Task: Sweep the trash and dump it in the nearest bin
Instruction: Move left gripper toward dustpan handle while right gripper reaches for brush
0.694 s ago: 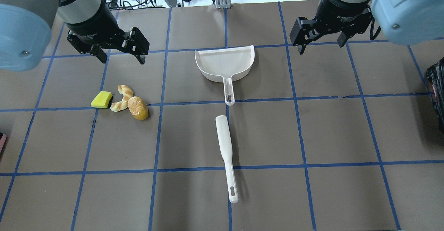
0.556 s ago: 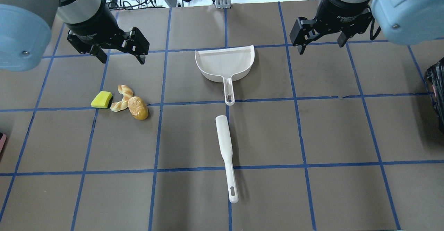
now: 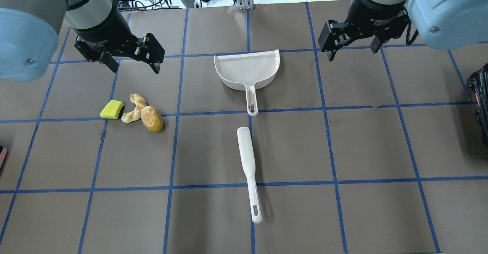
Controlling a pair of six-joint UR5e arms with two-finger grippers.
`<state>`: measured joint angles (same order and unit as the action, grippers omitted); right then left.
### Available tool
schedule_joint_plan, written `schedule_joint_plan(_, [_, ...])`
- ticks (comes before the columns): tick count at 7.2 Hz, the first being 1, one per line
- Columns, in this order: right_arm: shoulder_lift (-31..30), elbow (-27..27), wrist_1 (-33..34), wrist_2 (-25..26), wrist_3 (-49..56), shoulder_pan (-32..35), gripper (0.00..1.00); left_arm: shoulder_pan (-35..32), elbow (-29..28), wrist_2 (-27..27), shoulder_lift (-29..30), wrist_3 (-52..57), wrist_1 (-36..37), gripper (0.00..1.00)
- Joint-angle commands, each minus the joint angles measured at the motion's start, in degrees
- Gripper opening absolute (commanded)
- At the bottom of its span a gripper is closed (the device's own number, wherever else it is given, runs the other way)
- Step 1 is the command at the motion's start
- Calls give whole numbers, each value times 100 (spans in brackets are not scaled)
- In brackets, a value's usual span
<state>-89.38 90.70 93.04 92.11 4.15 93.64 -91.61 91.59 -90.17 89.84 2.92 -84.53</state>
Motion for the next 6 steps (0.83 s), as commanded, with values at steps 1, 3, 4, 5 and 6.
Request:
schedule_joint_plan(1, [-341, 778, -49, -88, -37, 249, 100, 55, -18, 8, 164, 295, 181, 100])
schedule_joint_plan(3, [-572, 1509, 21, -62, -569, 1160, 100, 47, -79, 78, 523, 218, 532, 100])
schedule_joint_plan(4, [-537, 1721, 48, -88, -1096, 1591, 100, 29, -71, 104, 769, 227, 665, 100])
schedule_joint_plan(5, [-520, 1967, 422, -71, -1553, 1996, 100, 12, -88, 409, 989, 210, 927, 100])
schedule_joint_plan(6, [-554, 2396, 783, -80, -1976, 2331, 100, -162, -88, 638, 1235, 44, 1330, 100])
